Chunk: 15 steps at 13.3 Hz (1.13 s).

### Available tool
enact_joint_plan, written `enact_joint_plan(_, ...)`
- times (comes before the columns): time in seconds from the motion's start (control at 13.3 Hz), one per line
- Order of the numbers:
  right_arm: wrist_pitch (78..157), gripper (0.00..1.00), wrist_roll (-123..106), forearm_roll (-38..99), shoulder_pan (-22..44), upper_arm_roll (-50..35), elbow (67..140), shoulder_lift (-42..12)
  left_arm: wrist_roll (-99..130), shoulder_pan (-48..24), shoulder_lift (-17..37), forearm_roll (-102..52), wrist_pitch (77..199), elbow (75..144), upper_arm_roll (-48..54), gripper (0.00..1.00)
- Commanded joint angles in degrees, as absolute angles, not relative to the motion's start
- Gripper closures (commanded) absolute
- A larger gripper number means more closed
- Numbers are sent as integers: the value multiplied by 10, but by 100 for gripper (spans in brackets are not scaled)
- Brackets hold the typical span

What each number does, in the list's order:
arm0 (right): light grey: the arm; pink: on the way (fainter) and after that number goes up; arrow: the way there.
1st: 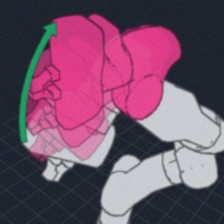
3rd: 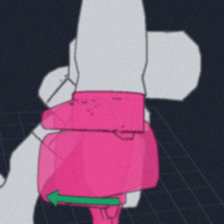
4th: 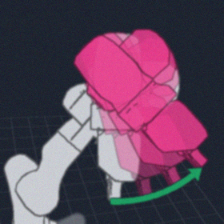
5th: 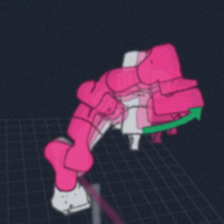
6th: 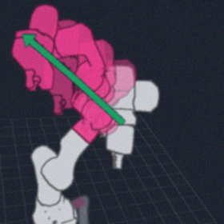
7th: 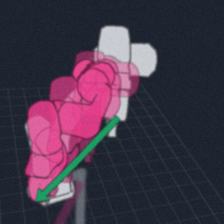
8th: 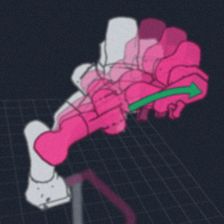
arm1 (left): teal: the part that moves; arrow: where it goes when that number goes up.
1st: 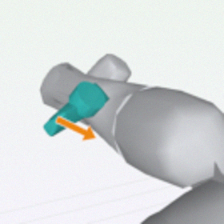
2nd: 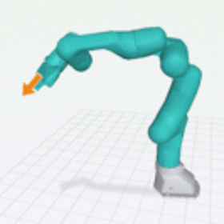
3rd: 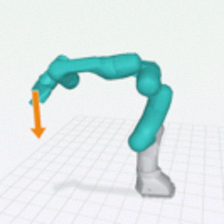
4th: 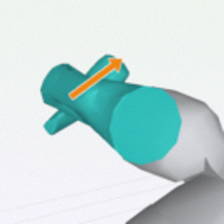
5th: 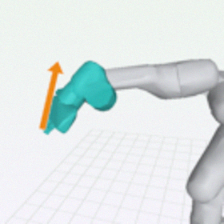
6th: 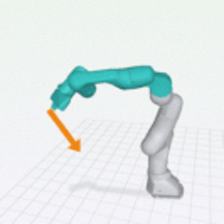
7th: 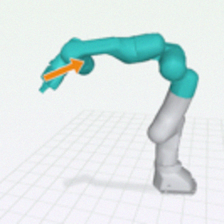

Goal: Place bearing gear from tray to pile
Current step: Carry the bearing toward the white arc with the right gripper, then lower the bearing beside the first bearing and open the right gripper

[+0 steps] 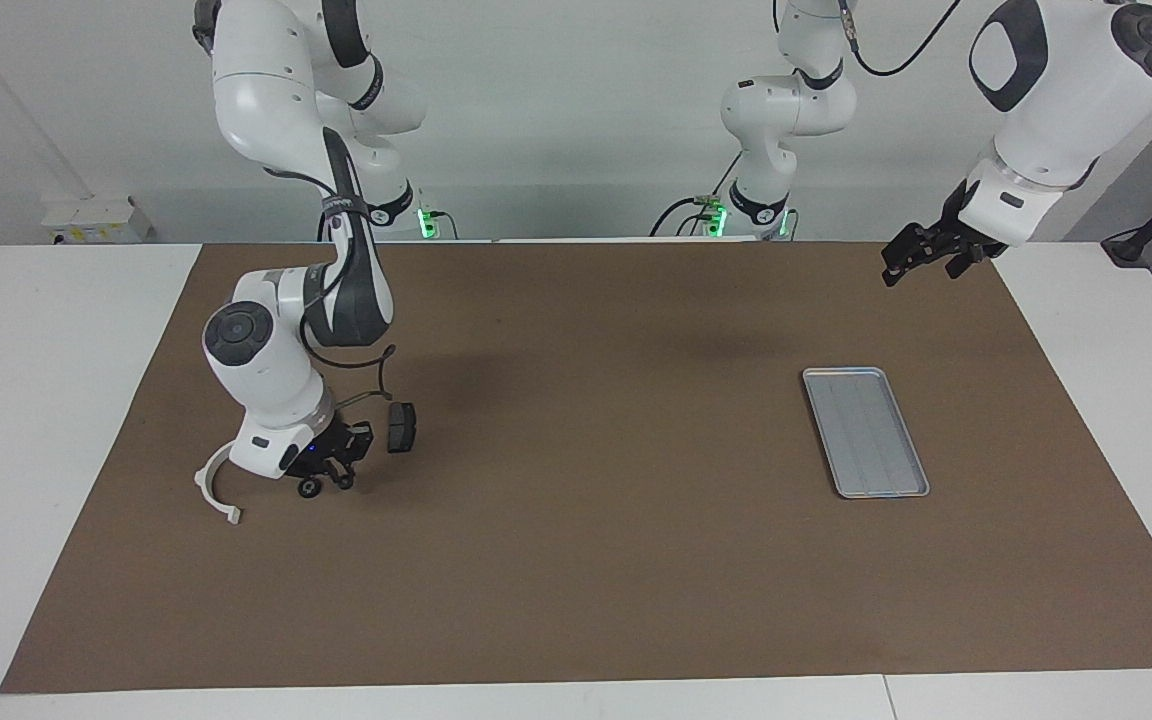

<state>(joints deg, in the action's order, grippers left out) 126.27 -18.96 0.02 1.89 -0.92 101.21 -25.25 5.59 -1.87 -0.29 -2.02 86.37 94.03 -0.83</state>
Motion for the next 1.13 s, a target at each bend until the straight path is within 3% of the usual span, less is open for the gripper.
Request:
enact_joint_plan(0.0,1282,100,-210,13,9,-15,1051,-232,56,-18,-8,-17,853,936,-7,0)
enact_joint_plan(0.68,1315,100,-207,13,9,-15,1077,-233,56,-18,-8,-17,853,936,-7,0)
enact_joint_plan(0.75,1315,96,-203,13,10,-15,1077,-234,56,-18,-8,-17,853,936,-7,0)
enact_joint_plan(0.9,1316,41,-187,13,9,-15,1071,-235,56,-18,-8,-18,853,936,-7,0)
enact_joint_plan(1.05,1312,22,-171,13,12,-15,1060,-232,56,-18,-8,-18,853,936,-7,0)
